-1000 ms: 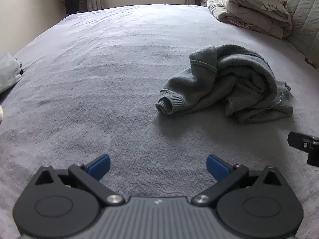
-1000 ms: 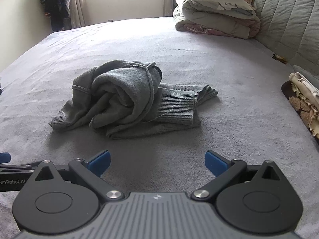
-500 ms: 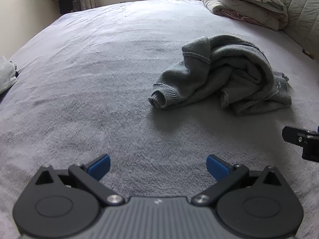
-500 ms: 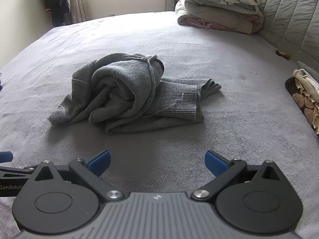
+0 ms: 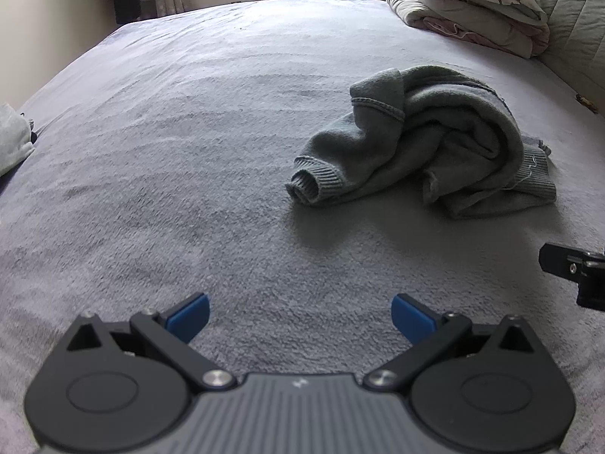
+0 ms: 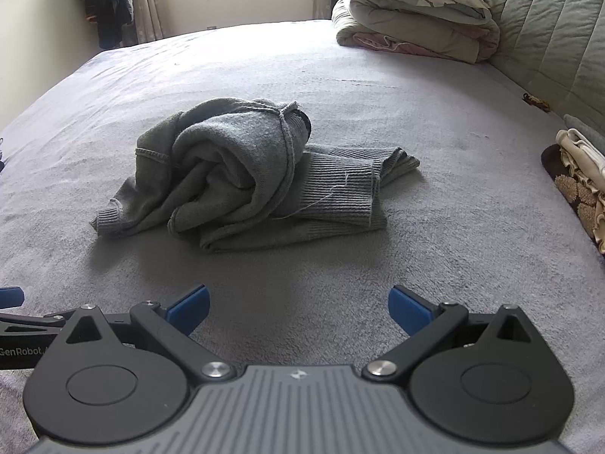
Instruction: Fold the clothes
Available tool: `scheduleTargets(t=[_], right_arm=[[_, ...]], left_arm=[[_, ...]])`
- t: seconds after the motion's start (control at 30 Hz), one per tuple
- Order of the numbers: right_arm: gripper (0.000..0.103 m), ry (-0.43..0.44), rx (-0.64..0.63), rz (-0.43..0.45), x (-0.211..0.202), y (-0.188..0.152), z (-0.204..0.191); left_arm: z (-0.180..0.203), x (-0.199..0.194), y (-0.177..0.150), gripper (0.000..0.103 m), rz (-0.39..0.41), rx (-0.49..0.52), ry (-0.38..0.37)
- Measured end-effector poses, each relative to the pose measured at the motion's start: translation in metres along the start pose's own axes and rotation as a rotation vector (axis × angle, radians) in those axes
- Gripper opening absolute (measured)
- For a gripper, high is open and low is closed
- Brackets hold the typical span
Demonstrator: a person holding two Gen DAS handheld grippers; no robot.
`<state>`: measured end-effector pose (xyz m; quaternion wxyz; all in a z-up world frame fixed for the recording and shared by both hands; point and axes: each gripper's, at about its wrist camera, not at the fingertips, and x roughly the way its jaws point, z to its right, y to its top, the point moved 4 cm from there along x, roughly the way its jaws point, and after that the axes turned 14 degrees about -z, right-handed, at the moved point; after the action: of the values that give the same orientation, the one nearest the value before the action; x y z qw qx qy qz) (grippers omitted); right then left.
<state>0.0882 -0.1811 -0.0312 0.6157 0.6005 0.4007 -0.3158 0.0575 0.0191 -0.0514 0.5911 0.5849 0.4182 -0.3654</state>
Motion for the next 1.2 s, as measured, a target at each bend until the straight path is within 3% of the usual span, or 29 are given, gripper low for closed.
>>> scheduleTargets(t=[1.2], right_arm=[[0.103,-0.005,-0.01,-0.015,0.0031,-0.0017,-0.002]], left_arm=[[0.0022,0.0023,-0.0008,0.103,-0.017,-0.005,0.01]])
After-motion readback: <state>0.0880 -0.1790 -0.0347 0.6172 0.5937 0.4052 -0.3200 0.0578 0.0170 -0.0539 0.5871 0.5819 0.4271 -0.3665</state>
